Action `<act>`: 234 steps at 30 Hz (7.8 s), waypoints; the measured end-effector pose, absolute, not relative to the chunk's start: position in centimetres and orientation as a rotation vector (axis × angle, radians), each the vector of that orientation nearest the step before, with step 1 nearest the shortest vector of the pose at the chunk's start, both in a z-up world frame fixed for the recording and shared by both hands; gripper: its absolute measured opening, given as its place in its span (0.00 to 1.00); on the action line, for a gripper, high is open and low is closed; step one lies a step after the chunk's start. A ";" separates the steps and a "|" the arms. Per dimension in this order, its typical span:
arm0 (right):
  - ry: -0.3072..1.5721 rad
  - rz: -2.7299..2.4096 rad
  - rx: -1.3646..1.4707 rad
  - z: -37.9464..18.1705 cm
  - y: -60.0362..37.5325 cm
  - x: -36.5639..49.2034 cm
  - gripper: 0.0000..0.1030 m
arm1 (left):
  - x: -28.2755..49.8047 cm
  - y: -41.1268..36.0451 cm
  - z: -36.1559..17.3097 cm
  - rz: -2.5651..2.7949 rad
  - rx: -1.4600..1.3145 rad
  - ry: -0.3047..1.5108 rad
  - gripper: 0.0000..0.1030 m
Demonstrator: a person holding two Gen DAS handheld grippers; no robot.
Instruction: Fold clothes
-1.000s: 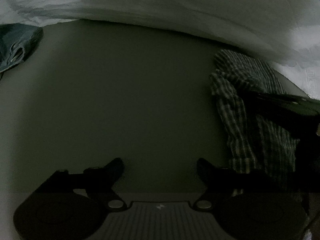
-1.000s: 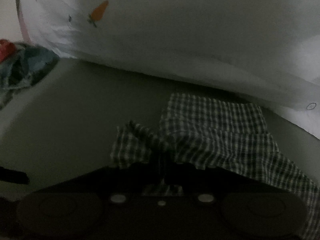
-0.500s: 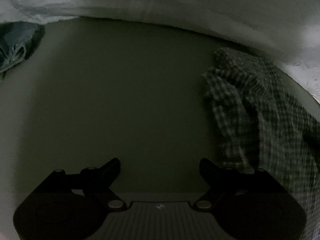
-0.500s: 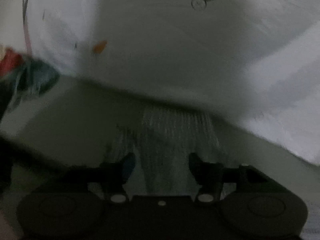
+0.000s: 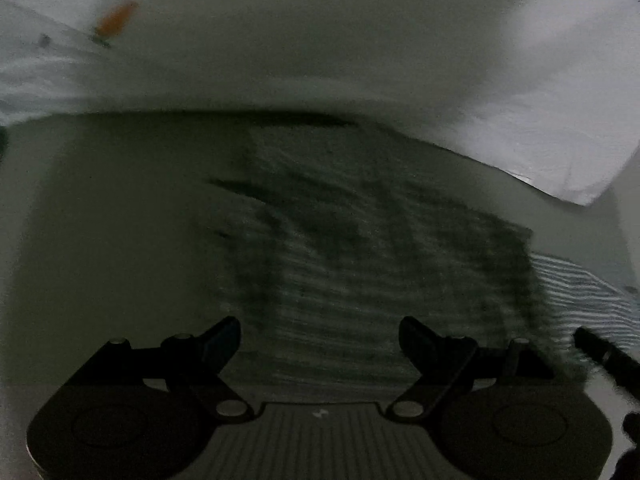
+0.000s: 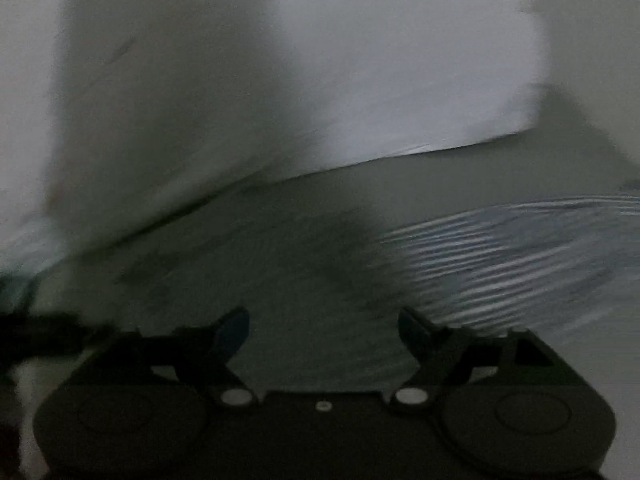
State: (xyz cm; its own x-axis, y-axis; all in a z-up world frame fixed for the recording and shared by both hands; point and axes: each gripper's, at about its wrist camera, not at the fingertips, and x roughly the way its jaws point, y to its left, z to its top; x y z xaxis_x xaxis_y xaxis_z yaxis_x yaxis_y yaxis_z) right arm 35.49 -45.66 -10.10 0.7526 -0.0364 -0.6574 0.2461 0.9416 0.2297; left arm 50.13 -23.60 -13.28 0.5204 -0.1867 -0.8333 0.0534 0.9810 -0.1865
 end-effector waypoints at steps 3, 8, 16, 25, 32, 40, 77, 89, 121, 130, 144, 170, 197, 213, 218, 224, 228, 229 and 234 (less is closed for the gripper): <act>0.678 -0.350 0.328 -10.2 -52.3 33.7 0.83 | 50.4 -26.1 -14.7 -0.162 -0.089 1.039 0.84; 0.654 -0.619 0.429 -11.8 -63.3 31.0 0.84 | 50.8 -29.1 -17.3 -0.131 0.033 1.094 0.91; 0.613 -0.774 0.553 -15.4 -73.0 31.9 0.79 | 51.7 -31.0 -18.2 -0.099 0.122 1.120 1.00; 0.686 -0.842 0.426 -16.1 -74.7 37.2 0.40 | 51.1 -31.5 -18.3 -0.077 0.108 1.090 1.00; 0.664 -0.698 0.274 -11.5 -69.4 38.8 0.06 | 51.8 -31.1 -18.0 -0.109 0.088 1.126 1.00; 0.465 -0.428 0.163 -2.5 -55.4 38.2 0.05 | 48.0 -23.7 -13.1 -0.141 -0.208 1.044 0.99; 1.035 -0.236 0.255 -14.5 -51.4 21.9 0.65 | 53.7 -20.3 -15.8 -0.071 -0.084 1.035 0.83; 0.985 -0.269 -0.044 -12.2 -44.0 23.2 0.01 | 53.0 -18.1 -10.6 -0.090 -0.168 0.882 0.08; 1.099 -0.194 -0.237 -14.8 -38.7 16.7 0.58 | 51.2 -5.9 -13.3 -0.138 -0.250 1.016 0.36; 1.077 -0.142 -0.373 -12.7 -39.2 17.7 0.00 | 50.1 -5.5 -8.9 -0.187 -0.323 0.962 0.05; 1.193 0.174 -0.141 -13.4 -30.6 17.4 0.03 | 46.8 4.6 -8.4 0.038 -0.585 0.804 0.04; 1.127 0.036 0.011 -13.9 -40.9 26.2 0.36 | 38.7 9.3 -3.8 0.230 -0.641 0.623 0.03; 0.840 0.111 -0.172 -14.0 -36.5 55.5 0.01 | 38.4 10.2 -8.1 0.334 -0.638 0.748 0.04; 0.811 -0.041 -0.052 -12.4 -40.6 49.9 0.43 | 40.0 11.2 -10.5 0.356 -0.611 0.806 0.04; 0.875 -0.080 -0.138 -11.1 -40.2 37.6 0.44 | 40.1 11.0 -10.5 0.353 -0.609 0.804 0.04; 1.074 0.046 -0.129 -12.1 -37.1 25.1 0.26 | 40.0 10.7 -9.9 0.322 -0.573 0.796 0.04; 1.186 0.040 -0.142 -14.4 -35.1 20.4 0.30 | 39.7 10.4 -9.9 0.304 -0.566 0.792 0.04; 1.218 0.038 -0.189 -15.1 -34.5 19.7 0.33 | 39.6 10.4 -9.9 0.301 -0.566 0.793 0.04; 1.236 0.107 -0.258 -16.4 -32.7 17.3 0.41 | 39.7 10.4 -10.1 0.275 -0.566 0.807 0.04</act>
